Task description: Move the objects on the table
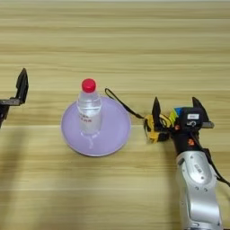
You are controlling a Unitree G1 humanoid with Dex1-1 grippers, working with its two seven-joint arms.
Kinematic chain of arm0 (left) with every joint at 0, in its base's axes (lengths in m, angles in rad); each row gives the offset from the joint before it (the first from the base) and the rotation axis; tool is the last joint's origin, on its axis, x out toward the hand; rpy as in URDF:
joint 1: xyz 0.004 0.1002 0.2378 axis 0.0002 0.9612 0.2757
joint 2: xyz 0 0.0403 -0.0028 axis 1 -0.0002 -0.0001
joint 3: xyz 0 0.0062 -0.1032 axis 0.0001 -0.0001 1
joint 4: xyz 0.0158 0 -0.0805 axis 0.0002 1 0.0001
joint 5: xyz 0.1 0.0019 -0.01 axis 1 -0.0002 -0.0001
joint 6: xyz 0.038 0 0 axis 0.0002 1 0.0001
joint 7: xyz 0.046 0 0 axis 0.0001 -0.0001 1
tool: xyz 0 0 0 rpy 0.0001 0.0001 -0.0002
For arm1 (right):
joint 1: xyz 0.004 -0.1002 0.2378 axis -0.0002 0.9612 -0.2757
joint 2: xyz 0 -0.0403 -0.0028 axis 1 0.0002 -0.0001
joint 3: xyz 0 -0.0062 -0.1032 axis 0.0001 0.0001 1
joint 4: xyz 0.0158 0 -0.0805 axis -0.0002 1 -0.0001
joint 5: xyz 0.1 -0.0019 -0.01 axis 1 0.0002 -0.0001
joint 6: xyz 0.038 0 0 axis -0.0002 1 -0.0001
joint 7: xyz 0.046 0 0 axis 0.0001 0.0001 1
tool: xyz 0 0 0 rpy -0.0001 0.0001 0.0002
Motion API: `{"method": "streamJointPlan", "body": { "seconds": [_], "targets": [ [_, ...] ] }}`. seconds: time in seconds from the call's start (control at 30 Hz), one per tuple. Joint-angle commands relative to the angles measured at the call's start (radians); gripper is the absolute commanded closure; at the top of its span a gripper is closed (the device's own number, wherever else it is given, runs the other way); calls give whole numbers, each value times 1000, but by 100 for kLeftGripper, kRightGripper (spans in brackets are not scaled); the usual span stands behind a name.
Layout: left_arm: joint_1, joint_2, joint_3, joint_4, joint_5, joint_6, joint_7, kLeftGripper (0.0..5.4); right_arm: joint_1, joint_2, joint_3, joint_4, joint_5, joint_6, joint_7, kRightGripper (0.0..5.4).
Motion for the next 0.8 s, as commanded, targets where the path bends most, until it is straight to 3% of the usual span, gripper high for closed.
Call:
{"method": "streamJointPlan", "body": {
  "seconds": [0.03,0.3,0.5,0.8],
  "targets": [
    [19,5,28,69,9,-35,-1,2,1,-31,-23,-25,24,10,26,0],
    [27,7,79,218,44,-124,20,2,42,-78,-55,-38,54,-34,102,0],
    [-2,6,105,322,82,-212,50,2,99,-124,-94,-17,104,-76,197,0],
    [-13,6,108,356,83,-234,49,2,187,-189,-159,27,130,-150,304,0]
  ]
}}
